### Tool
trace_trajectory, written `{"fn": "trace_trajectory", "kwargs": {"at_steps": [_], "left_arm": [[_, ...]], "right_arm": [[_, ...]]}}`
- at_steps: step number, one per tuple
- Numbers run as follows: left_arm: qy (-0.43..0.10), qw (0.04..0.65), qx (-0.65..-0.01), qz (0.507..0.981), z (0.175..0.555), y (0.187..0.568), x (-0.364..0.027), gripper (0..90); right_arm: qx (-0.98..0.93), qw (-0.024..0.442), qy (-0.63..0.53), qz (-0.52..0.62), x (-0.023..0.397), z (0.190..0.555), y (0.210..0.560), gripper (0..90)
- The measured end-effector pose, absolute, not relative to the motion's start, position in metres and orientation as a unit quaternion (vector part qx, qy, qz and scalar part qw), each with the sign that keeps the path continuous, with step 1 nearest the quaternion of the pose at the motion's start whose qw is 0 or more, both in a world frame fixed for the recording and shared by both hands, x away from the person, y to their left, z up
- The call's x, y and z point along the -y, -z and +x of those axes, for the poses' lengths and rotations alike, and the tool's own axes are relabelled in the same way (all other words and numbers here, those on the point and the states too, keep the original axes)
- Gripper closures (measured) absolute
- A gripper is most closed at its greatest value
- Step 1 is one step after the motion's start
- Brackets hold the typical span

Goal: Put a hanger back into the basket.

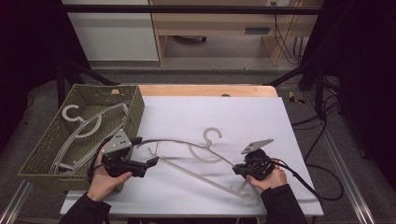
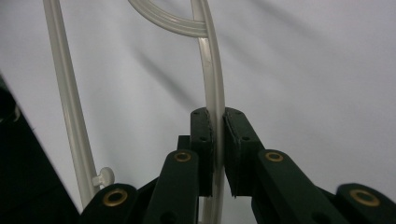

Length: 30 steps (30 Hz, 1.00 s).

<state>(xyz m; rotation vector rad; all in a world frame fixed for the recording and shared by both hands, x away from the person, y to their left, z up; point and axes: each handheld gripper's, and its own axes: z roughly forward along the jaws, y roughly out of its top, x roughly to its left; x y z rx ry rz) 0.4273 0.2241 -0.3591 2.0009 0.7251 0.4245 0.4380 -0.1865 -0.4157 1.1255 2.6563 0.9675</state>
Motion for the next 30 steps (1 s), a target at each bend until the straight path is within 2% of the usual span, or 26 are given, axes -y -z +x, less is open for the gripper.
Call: {"fn": "trace_trajectory", "kwargs": {"at_steps": [9, 13, 17, 19, 30], "left_arm": [[-0.151, 0.410, -0.265, 0.860, 0.428, 0.362, -0.216, 13.8], [-0.142, 0.369, -0.246, 0.885, 0.429, 0.369, -0.206, 19.3], [-0.127, 0.328, -0.234, 0.906, 0.431, 0.376, -0.199, 28.0], [-0.116, 0.313, -0.232, 0.913, 0.432, 0.378, -0.197, 35.7], [-0.102, 0.279, -0.231, 0.926, 0.436, 0.386, -0.193, 63.2]], "right_arm": [[-0.897, 0.027, -0.317, 0.308, 0.173, 0.429, 0.411, 83.0], [-0.905, 0.018, -0.316, 0.284, 0.169, 0.427, 0.411, 83.0], [-0.909, 0.011, -0.317, 0.272, 0.166, 0.424, 0.409, 83.0], [-0.911, 0.012, -0.319, 0.263, 0.166, 0.423, 0.408, 83.0], [-0.914, 0.016, -0.320, 0.249, 0.164, 0.419, 0.405, 83.0]]}}
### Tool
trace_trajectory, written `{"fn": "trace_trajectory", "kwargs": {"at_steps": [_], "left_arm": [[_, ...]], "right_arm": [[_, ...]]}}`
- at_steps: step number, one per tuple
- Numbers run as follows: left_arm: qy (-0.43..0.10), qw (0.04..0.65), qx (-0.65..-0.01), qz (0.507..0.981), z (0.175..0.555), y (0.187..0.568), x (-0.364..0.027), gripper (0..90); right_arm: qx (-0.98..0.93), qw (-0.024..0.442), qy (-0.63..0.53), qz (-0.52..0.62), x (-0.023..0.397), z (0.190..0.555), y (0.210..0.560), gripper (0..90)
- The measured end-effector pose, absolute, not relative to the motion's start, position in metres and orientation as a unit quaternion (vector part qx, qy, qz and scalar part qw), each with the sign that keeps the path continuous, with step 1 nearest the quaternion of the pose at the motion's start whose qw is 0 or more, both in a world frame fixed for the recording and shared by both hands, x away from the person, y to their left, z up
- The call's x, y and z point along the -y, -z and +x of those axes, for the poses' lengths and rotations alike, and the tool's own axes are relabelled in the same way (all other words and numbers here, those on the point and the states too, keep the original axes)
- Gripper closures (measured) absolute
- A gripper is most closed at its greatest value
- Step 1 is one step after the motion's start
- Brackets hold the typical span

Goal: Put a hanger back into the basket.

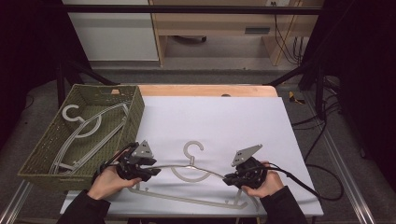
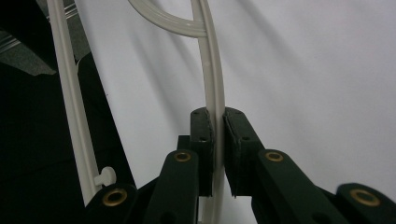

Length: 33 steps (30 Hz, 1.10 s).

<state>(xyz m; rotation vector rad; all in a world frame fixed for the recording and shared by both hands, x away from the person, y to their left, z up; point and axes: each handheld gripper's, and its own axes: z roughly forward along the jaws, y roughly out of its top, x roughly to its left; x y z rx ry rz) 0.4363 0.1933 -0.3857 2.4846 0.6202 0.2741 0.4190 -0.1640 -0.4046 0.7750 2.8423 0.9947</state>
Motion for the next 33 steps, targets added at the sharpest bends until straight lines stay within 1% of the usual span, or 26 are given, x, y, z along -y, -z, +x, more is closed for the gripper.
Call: {"fn": "trace_trajectory", "kwargs": {"at_steps": [4, 13, 19, 23, 25, 29, 33], "left_arm": [[-0.102, 0.271, -0.222, 0.931, 0.435, 0.386, -0.192, 72.7], [-0.116, 0.282, -0.203, 0.930, 0.429, 0.382, -0.190, 75.6], [-0.112, 0.293, -0.184, 0.932, 0.423, 0.380, -0.186, 79.7], [-0.109, 0.315, -0.181, 0.925, 0.418, 0.377, -0.184, 81.4], [-0.117, 0.317, -0.175, 0.925, 0.416, 0.375, -0.183, 81.8], [-0.128, 0.337, -0.179, 0.916, 0.413, 0.373, -0.181, 82.0], [-0.144, 0.353, -0.185, 0.906, 0.411, 0.371, -0.182, 82.1]], "right_arm": [[-0.913, 0.018, -0.325, 0.246, 0.163, 0.419, 0.405, 82.9], [-0.911, 0.031, -0.331, 0.242, 0.167, 0.421, 0.406, 81.6], [-0.902, 0.062, -0.339, 0.260, 0.174, 0.424, 0.406, 78.0], [-0.894, 0.078, -0.342, 0.280, 0.179, 0.426, 0.405, 75.5], [-0.891, 0.086, -0.347, 0.280, 0.181, 0.428, 0.404, 74.4], [-0.879, 0.096, -0.365, 0.291, 0.184, 0.429, 0.403, 70.5], [-0.857, 0.108, -0.398, 0.309, 0.190, 0.430, 0.400, 62.0]]}}
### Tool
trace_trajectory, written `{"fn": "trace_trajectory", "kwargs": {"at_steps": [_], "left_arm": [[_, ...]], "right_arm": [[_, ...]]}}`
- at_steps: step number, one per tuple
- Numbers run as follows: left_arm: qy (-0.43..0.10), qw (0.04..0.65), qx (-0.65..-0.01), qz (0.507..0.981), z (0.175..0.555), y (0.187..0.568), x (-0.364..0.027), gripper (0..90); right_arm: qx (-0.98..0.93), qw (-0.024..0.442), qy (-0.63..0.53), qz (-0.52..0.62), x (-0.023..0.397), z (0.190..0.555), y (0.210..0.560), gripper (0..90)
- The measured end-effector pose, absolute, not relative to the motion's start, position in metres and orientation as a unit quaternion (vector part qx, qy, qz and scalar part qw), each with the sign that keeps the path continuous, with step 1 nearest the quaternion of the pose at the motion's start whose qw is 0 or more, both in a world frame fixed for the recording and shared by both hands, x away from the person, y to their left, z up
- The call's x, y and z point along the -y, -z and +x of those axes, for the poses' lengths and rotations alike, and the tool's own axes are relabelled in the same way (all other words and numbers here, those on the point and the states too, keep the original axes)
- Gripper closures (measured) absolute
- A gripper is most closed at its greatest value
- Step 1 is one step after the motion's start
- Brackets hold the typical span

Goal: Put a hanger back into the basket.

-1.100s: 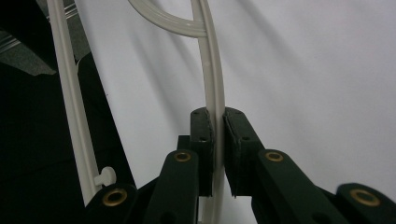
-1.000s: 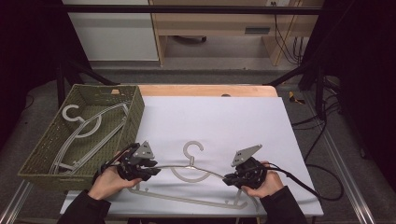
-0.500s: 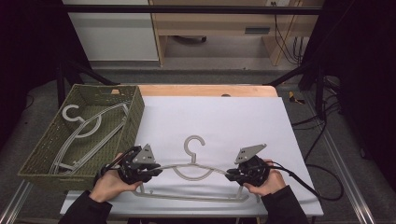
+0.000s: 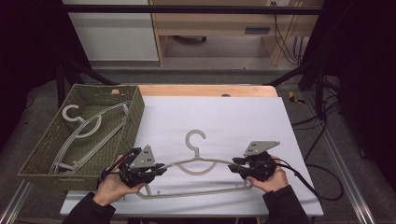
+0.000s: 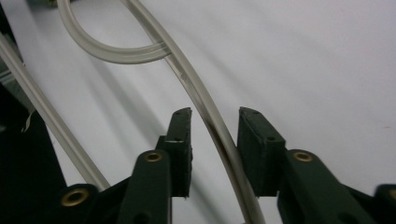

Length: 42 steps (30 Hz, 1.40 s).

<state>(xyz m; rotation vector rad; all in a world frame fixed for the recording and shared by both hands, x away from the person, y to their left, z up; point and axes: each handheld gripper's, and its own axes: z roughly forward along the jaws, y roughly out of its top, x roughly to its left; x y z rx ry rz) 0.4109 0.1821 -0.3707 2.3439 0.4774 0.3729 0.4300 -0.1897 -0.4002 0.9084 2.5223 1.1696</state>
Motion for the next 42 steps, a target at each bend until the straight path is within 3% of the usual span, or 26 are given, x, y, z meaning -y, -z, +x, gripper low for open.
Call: {"fn": "trace_trajectory", "kwargs": {"at_steps": [10, 21, 42], "left_arm": [[-0.190, 0.385, -0.225, 0.875, 0.412, 0.363, -0.194, 82.1], [-0.258, 0.414, -0.280, 0.827, 0.414, 0.342, -0.229, 82.1], [-0.341, 0.437, -0.372, 0.744, 0.417, 0.310, -0.316, 82.1]], "right_arm": [[-0.787, 0.177, -0.477, 0.349, 0.217, 0.428, 0.386, 40.9], [-0.730, 0.211, -0.508, 0.406, 0.243, 0.429, 0.384, 18.0], [-0.721, 0.222, -0.492, 0.434, 0.253, 0.435, 0.393, 6.7]]}}
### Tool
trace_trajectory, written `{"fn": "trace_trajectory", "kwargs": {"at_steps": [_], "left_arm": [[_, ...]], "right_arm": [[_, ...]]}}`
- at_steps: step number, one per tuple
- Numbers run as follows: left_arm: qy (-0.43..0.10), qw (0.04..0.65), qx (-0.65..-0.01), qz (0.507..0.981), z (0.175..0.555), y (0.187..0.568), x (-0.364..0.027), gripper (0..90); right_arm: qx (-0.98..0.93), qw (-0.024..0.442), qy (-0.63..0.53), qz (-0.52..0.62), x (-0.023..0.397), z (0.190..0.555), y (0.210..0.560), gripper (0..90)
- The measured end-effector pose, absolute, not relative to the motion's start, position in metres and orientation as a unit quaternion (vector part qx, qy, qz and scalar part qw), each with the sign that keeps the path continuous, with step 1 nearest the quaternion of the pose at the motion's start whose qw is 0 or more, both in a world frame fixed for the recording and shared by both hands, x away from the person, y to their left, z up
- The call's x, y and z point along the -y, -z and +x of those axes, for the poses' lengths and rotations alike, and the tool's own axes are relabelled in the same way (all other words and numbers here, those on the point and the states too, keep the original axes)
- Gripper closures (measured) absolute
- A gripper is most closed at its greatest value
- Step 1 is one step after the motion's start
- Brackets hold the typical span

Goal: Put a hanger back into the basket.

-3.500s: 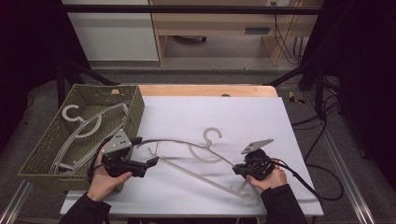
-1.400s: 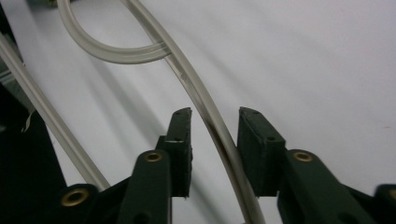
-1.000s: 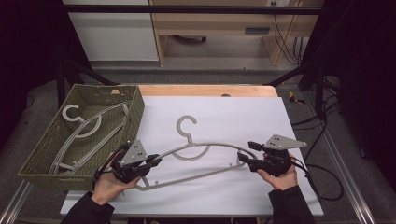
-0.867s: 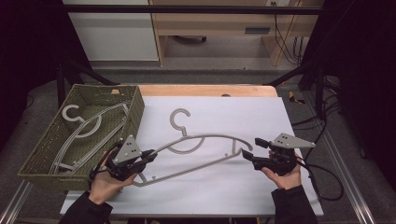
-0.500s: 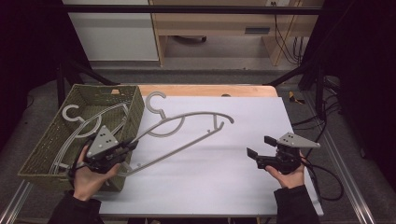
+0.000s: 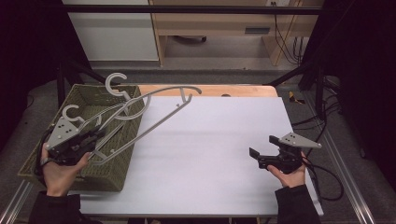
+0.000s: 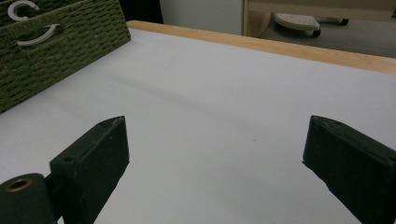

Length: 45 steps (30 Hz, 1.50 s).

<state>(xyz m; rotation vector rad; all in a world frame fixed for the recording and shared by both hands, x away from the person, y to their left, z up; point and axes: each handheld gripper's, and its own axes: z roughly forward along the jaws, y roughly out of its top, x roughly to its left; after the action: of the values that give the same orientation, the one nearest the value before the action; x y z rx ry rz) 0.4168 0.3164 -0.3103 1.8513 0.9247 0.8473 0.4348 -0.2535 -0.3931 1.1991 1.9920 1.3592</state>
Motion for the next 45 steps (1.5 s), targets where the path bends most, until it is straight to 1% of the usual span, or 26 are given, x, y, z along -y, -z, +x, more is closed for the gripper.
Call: {"fn": "trace_trajectory", "kwargs": {"at_steps": [13, 25, 29, 33, 38, 45], "left_arm": [[-0.360, 0.452, -0.399, 0.712, 0.429, 0.302, -0.359, 82.0], [-0.372, 0.434, -0.421, 0.704, 0.447, 0.293, -0.402, 82.0], [-0.383, 0.428, -0.425, 0.699, 0.450, 0.296, -0.414, 81.9], [-0.381, 0.434, -0.432, 0.693, 0.453, 0.304, -0.427, 81.9], [-0.382, 0.425, -0.440, 0.693, 0.455, 0.315, -0.439, 81.9], [-0.377, 0.424, -0.441, 0.695, 0.448, 0.322, -0.457, 81.9]], "right_arm": [[-0.723, 0.220, -0.487, 0.438, 0.252, 0.436, 0.395, 5.6], [-0.724, 0.223, -0.483, 0.438, 0.252, 0.437, 0.395, 5.3], [-0.728, 0.223, -0.481, 0.434, 0.252, 0.438, 0.396, 5.2], [-0.727, 0.223, -0.482, 0.436, 0.252, 0.438, 0.396, 5.2], [-0.728, 0.223, -0.480, 0.436, 0.252, 0.438, 0.396, 5.3], [-0.731, 0.222, -0.478, 0.434, 0.251, 0.439, 0.397, 5.4]]}}
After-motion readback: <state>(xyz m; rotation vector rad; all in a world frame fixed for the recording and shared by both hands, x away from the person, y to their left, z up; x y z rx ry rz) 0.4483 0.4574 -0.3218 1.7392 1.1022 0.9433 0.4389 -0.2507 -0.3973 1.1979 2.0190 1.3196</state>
